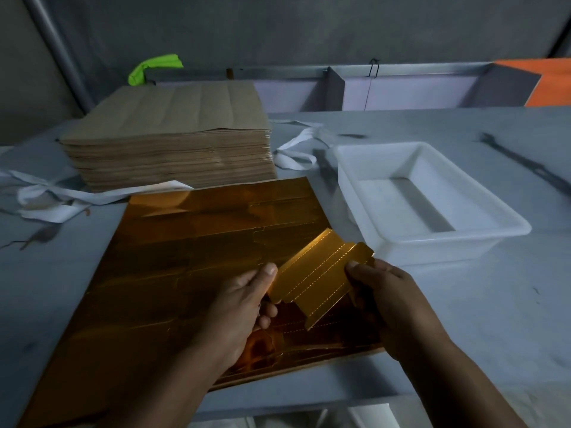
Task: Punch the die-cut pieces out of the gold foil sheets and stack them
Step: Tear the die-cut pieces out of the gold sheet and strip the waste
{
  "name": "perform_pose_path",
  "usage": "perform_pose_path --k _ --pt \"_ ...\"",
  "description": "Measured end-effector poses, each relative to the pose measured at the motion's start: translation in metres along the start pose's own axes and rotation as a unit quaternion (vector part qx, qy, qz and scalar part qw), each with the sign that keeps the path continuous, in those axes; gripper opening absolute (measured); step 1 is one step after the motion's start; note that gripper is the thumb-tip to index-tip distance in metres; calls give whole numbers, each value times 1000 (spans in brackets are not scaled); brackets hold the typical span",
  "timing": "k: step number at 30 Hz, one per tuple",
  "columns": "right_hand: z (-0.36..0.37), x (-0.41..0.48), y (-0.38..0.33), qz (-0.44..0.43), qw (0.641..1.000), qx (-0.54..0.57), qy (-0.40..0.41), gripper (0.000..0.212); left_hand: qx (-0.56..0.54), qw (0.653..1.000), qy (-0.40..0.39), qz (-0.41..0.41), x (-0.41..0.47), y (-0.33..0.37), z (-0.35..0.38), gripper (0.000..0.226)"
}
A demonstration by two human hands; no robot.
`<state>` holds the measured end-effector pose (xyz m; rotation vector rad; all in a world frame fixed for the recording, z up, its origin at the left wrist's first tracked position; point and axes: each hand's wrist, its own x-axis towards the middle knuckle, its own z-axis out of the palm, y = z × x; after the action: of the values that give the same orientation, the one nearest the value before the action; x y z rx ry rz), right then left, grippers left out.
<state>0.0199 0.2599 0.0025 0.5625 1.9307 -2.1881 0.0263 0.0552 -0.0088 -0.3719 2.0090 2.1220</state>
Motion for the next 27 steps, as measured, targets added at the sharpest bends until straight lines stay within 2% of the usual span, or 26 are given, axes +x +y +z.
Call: perform_pose_path --k 4,8,12,17,22,24,25,27 --pt "-8 4 -3 -6 999 41 35 13 14 999 40 25 3 0 -7 30" --pt "-10 11 -4 -2 998 48 43 12 77 994 16 70 0 1 -4 24" --pt "-16 21 -1 -18 995 56 84 6 165 974 34 149 -7 4 3 46" --pt "-32 33 -7 -56 989 60 121 7 238 944 98 205 -6 4 6 24" --pt "-46 50 -16 -68 984 85 140 5 280 923 106 243 -1 0 5 14" --pt "-52 59 -22 -72 983 93 144 6 330 910 89 237 0 -2 3 11" --pt "-54 63 -24 -74 982 94 144 7 373 898 68 223 0 -3 2 19" --pt "-56 73 -29 -77 983 88 143 7 474 861 6 183 2 -9 0 56"
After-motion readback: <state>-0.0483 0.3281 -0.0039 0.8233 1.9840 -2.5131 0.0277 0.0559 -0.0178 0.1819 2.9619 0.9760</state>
